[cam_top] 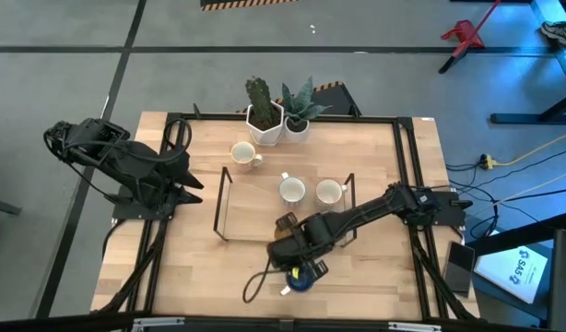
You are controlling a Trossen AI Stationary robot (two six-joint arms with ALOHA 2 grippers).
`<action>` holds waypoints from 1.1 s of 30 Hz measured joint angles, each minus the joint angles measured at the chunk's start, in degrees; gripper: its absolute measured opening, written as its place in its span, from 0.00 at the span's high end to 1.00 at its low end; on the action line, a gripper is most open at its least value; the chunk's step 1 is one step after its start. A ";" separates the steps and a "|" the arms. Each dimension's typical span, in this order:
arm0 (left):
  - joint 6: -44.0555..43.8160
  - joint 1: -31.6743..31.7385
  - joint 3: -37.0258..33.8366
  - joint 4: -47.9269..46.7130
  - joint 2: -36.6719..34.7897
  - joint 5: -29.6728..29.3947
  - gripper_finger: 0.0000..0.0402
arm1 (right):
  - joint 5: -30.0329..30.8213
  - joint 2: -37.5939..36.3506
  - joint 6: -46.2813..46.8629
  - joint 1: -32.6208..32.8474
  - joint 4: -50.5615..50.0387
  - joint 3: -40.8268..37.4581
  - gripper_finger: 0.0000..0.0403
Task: Place coffee mugs
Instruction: Put the yellow mug on the shelf
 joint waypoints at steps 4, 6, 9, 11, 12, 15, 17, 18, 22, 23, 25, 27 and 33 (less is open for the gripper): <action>-0.04 0.00 0.00 0.02 0.00 -2.26 0.52 | 1.97 0.49 3.09 -0.90 -2.02 0.04 1.00; -0.04 0.02 0.00 0.00 0.00 -2.86 0.52 | 1.21 0.61 4.62 -1.39 -1.56 0.04 1.00; -0.07 0.01 0.00 0.00 0.00 -3.54 0.52 | -0.76 0.77 6.91 -2.11 -2.75 0.04 1.00; -0.15 0.00 0.00 0.02 0.00 -3.68 0.52 | -1.28 1.15 7.36 -2.12 -2.42 0.04 1.00; -0.20 0.02 0.00 0.00 0.00 -3.72 0.52 | -1.43 1.22 7.41 -2.10 -2.66 0.02 1.00; -0.35 0.02 0.00 0.02 0.00 -3.91 0.52 | -1.76 1.22 7.57 -2.14 -1.92 0.04 1.00; -0.37 0.00 0.00 0.02 0.00 -4.12 0.52 | -2.00 1.53 7.54 -2.47 -2.42 0.04 1.00; -0.37 0.01 0.00 0.02 0.00 -4.21 0.52 | -2.36 1.80 7.38 -2.69 -3.15 0.04 1.00; -0.44 0.01 0.00 0.04 0.00 -4.66 0.52 | -3.16 3.71 3.96 -2.89 -2.47 0.04 1.00; -0.46 0.00 0.00 0.04 0.00 -4.72 0.52 | -3.17 4.10 3.21 -2.89 -2.67 0.04 1.00; -0.50 0.02 0.00 0.03 0.00 -4.77 0.52 | -2.87 4.50 2.39 -2.86 -2.80 0.02 1.00; -0.53 0.01 0.00 0.04 0.00 -4.84 0.52 | -2.83 4.50 1.48 -2.87 -2.70 0.02 1.00; -0.47 0.02 0.00 0.04 0.00 -5.20 0.52 | -3.33 4.50 -1.48 -3.91 -3.06 0.02 1.00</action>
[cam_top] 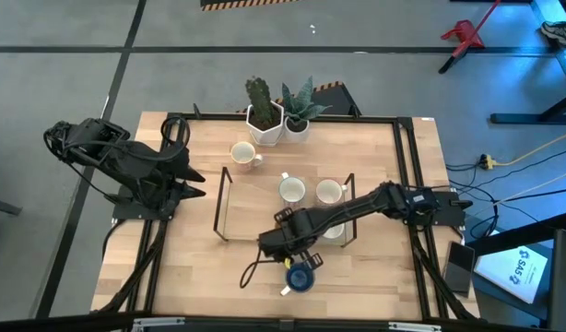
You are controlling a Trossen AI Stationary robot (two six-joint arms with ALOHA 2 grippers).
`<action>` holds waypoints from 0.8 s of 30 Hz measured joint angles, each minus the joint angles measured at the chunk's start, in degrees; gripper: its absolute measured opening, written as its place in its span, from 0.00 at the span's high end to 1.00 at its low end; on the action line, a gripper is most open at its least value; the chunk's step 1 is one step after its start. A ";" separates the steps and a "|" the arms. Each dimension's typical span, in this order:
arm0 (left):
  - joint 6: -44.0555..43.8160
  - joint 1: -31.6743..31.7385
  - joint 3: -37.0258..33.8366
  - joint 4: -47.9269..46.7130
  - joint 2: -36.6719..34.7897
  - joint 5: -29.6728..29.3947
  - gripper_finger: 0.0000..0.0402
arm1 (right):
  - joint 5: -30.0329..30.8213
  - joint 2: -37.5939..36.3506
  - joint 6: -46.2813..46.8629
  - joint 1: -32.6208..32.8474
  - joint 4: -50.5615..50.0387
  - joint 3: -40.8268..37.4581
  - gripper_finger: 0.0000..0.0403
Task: Place coffee mugs
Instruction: Put the yellow mug on the shelf
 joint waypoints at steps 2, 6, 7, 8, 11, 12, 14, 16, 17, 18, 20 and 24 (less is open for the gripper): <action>0.02 -0.01 0.00 0.00 0.00 0.00 0.52 | -0.43 0.00 -0.48 -0.44 -0.05 0.00 1.00; 0.04 -0.02 0.00 0.00 0.00 0.00 0.52 | -1.11 0.02 -0.79 -0.88 -0.43 0.00 1.00; 0.05 -0.02 0.00 0.00 0.00 -0.01 0.52 | -1.49 0.02 -0.83 -0.90 -0.96 0.00 1.00; 0.06 -0.01 0.00 0.00 0.00 -0.02 0.52 | -1.89 0.02 -0.89 -1.15 -1.75 0.00 1.00; 0.06 0.00 0.00 0.00 0.00 -0.02 0.52 | -2.56 0.02 -1.48 -1.12 -3.38 0.00 1.00; 0.07 -0.01 0.00 0.00 0.00 -0.02 0.52 | -2.52 0.02 -1.86 -1.10 -3.01 0.00 1.00; 0.08 -0.02 0.00 -0.01 0.00 -0.02 0.52 | -2.54 0.02 -1.99 -1.10 -2.52 0.00 1.00; 0.42 -0.02 0.00 -0.02 0.00 -0.17 0.52 | -2.55 0.02 -1.99 -1.10 -2.81 0.00 1.00; 0.49 -0.02 0.00 -0.02 0.00 -0.32 0.52 | -3.01 0.02 -2.05 -1.11 -2.81 0.00 1.00; 0.51 -0.02 0.00 -0.02 0.00 -0.43 0.52 | -3.46 0.02 -2.27 -1.10 -2.62 0.00 1.00; 0.52 0.00 0.00 -0.01 0.00 -0.49 0.52 | -4.07 0.02 -2.83 -1.10 -2.65 0.00 1.00; 0.54 -0.02 0.00 -0.02 0.00 -0.83 0.52 | -4.48 0.02 -3.35 -1.12 -2.65 0.00 1.00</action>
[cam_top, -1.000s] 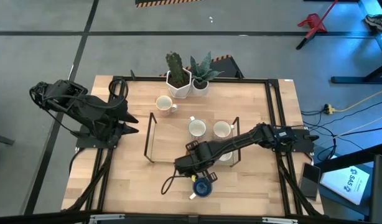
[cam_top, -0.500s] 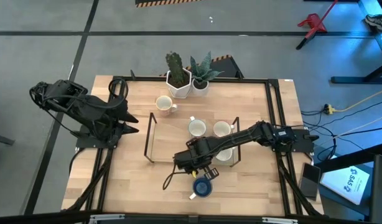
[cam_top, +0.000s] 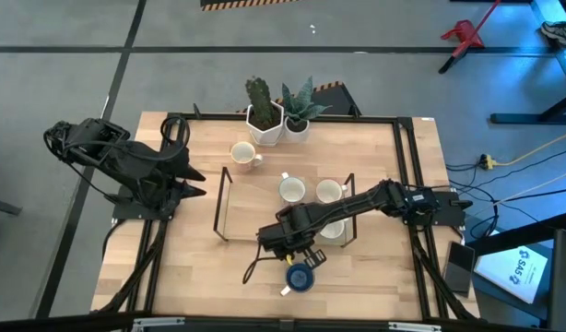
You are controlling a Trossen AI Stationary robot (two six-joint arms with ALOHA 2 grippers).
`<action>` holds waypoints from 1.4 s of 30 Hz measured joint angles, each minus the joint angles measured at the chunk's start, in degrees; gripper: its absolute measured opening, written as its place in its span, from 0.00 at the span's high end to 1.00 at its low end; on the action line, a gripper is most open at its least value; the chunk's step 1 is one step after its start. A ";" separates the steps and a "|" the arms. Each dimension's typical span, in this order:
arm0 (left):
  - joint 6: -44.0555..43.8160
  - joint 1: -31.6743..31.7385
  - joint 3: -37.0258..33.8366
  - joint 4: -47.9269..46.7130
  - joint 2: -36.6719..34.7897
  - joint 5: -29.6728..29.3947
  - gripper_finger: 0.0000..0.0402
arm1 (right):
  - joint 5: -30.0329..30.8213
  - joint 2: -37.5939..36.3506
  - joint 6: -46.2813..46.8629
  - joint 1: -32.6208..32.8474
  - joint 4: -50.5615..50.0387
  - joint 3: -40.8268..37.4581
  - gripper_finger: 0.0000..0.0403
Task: Place coffee mugs
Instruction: Put the yellow mug on the shelf
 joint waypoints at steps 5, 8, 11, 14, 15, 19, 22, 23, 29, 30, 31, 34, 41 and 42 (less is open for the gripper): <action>-0.04 0.00 0.00 0.00 0.00 -0.05 0.52 | -0.03 0.00 -0.13 -0.07 0.01 0.00 1.00; -0.04 0.00 0.00 0.00 0.00 -0.05 0.52 | -0.03 0.02 -0.23 -0.07 0.00 0.00 0.99; -0.06 0.01 0.00 0.01 0.00 -0.05 0.52 | -0.03 0.02 -0.77 -0.07 0.02 0.00 0.99; -0.06 0.01 0.00 0.00 0.00 -0.05 0.52 | 0.01 0.02 -1.01 -0.07 0.10 0.00 0.99; -0.06 0.00 0.00 0.00 0.00 -0.05 0.52 | 0.06 0.02 -1.04 -0.07 0.16 0.00 0.99; -0.09 0.01 0.00 0.00 0.00 -0.05 0.52 | 0.48 0.04 -1.16 -0.07 0.26 0.00 0.99; -0.09 0.00 0.00 0.00 0.00 -0.05 0.52 | 0.08 0.04 -1.44 -0.07 0.26 0.00 0.98; -0.11 0.02 0.00 0.00 0.00 -0.05 0.52 | -0.40 0.04 -1.57 -0.07 0.26 0.00 0.98; -0.13 0.01 0.00 0.00 0.00 -0.05 0.52 | -0.93 0.04 -2.06 -0.11 0.24 0.04 0.89; -0.13 0.02 0.00 0.00 0.00 -0.05 0.52 | -0.58 0.04 -2.06 -0.09 0.26 0.04 0.87; -0.14 0.01 0.00 0.00 0.00 -0.05 0.52 | -0.23 0.04 -2.06 -0.09 0.24 0.04 0.86; -0.15 0.00 0.00 0.00 0.00 -0.05 0.52 | 1.28 0.04 -2.08 -0.11 0.24 0.04 0.84; -0.09 0.00 0.00 0.01 0.00 -0.87 0.52 | 2.14 0.04 -2.01 -0.87 0.26 0.04 0.84; -0.09 0.01 0.00 0.00 0.00 -0.91 0.52 | 2.43 0.04 -2.01 -0.87 0.24 0.04 0.84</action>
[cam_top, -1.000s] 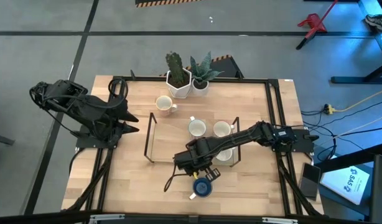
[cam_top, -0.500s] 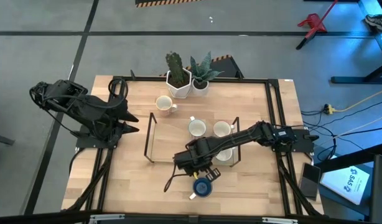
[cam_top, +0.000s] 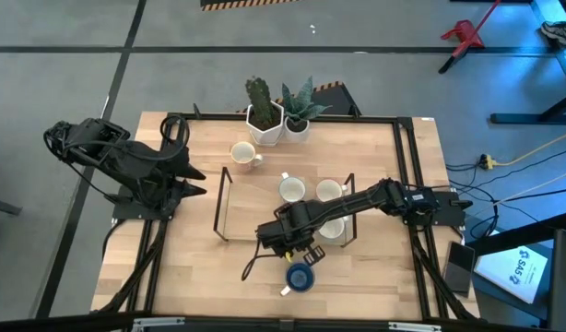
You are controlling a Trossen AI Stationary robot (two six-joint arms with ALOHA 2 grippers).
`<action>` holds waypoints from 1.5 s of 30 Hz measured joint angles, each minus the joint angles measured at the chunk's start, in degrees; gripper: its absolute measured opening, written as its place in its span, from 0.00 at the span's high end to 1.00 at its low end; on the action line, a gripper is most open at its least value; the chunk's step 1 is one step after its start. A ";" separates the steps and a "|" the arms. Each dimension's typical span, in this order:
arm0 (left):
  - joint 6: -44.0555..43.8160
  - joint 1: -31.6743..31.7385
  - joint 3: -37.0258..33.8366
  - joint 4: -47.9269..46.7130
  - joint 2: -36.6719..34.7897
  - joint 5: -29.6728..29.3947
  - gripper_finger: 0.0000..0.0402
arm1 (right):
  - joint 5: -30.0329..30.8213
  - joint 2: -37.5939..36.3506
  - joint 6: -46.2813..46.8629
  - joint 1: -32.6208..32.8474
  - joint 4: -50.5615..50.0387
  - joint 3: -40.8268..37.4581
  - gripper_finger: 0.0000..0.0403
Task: Place coffee mugs
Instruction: Put the yellow mug on the shelf
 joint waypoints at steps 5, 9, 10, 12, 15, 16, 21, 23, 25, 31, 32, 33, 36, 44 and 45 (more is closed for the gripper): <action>0.02 0.01 0.00 0.00 0.02 -0.03 0.52 | 0.60 0.00 -0.02 0.03 0.00 0.00 0.84; 0.04 0.00 0.00 0.01 0.00 -0.01 0.52 | 0.77 0.00 -0.02 0.02 -0.02 0.00 0.84; 0.04 0.00 0.00 0.01 0.01 -0.01 0.52 | 0.81 0.00 0.10 0.00 -0.02 0.00 0.84; 0.04 0.01 0.00 0.00 0.00 -0.01 0.52 | 1.31 0.00 0.51 0.02 -0.02 0.00 0.84; 0.04 -0.01 0.00 0.02 0.00 -0.01 0.52 | 1.58 0.00 0.63 0.00 -0.02 0.00 0.84; 0.04 0.00 0.00 0.01 0.02 -0.01 0.52 | 1.65 0.00 0.63 0.00 -0.01 0.00 0.84; 0.04 0.01 0.00 0.02 0.00 -0.01 0.52 | 2.15 0.00 1.23 -0.33 0.00 0.00 0.84; 0.05 -0.01 0.00 0.00 0.00 -0.01 0.52 | 2.15 0.00 1.27 -0.36 -0.02 0.00 0.84; 0.02 0.00 0.00 0.02 0.01 0.00 0.52 | 2.10 0.00 1.27 -0.37 -0.02 0.00 0.84; 0.00 -0.01 0.00 0.02 0.00 0.01 0.52 | 0.77 0.00 1.26 -0.33 0.00 0.00 0.84; 0.00 0.01 0.00 0.02 0.02 0.01 0.52 | 0.73 0.00 1.25 -0.33 -0.02 0.00 0.84; 0.00 -0.01 0.00 0.02 0.00 0.01 0.52 | 0.73 0.00 1.25 -0.33 -0.02 0.00 0.84; -0.02 0.00 0.00 0.02 0.01 0.01 0.52 | 0.64 0.00 1.25 -0.33 0.00 0.00 0.84; -0.09 0.01 0.00 0.02 0.02 -0.01 0.52 | 0.64 0.00 1.22 -0.34 0.18 0.00 0.84; -0.09 -0.01 0.00 0.02 0.02 0.01 0.52 | 0.64 0.00 1.22 -0.33 0.29 0.00 0.84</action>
